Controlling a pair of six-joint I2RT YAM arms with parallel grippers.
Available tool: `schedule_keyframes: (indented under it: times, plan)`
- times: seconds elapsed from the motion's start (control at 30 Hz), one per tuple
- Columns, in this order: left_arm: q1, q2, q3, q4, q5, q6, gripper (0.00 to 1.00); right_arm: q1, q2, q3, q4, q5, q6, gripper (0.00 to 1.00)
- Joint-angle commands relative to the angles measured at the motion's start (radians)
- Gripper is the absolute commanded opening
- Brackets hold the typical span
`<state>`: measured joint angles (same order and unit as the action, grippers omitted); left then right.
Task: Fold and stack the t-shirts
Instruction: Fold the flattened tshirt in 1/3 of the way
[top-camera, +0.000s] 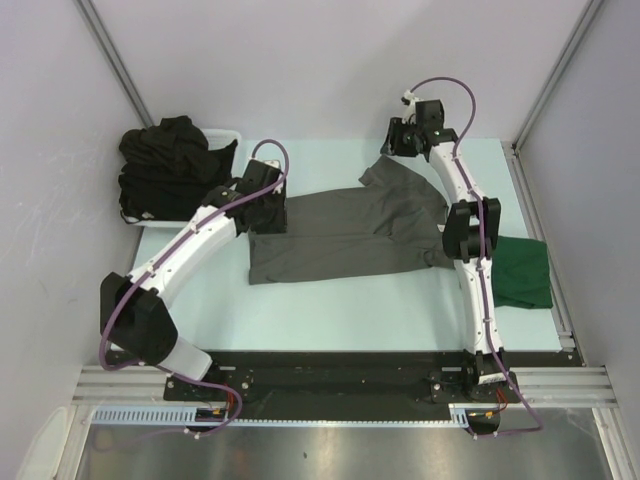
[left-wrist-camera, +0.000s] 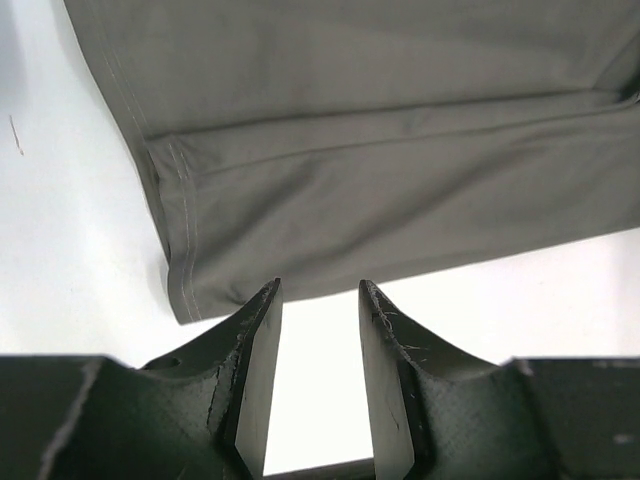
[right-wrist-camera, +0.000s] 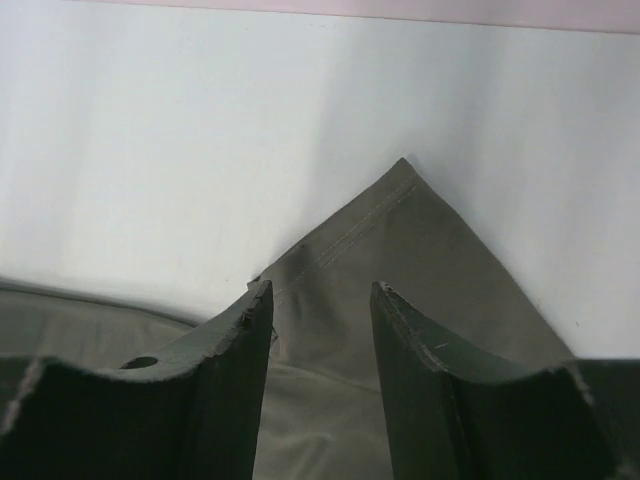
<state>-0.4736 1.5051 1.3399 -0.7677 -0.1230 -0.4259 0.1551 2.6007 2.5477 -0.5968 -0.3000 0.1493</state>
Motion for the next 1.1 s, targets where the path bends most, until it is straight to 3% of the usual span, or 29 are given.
schedule_keyframes:
  times: [0.0, 0.43, 1.07]
  plan:
    - [-0.007, -0.056, -0.015, 0.002, 0.037, -0.007, 0.42, -0.008, 0.038, 0.057, 0.097, -0.053, -0.022, 0.5]
    - [-0.011, 0.021, 0.039, -0.016, 0.079, 0.013, 0.42, -0.095, 0.076, 0.08, 0.124, -0.07, 0.018, 0.52]
    - [-0.02, 0.087, 0.116, -0.019, 0.114, 0.013, 0.41, -0.098, 0.121, 0.039, 0.127, -0.12, 0.093, 0.52]
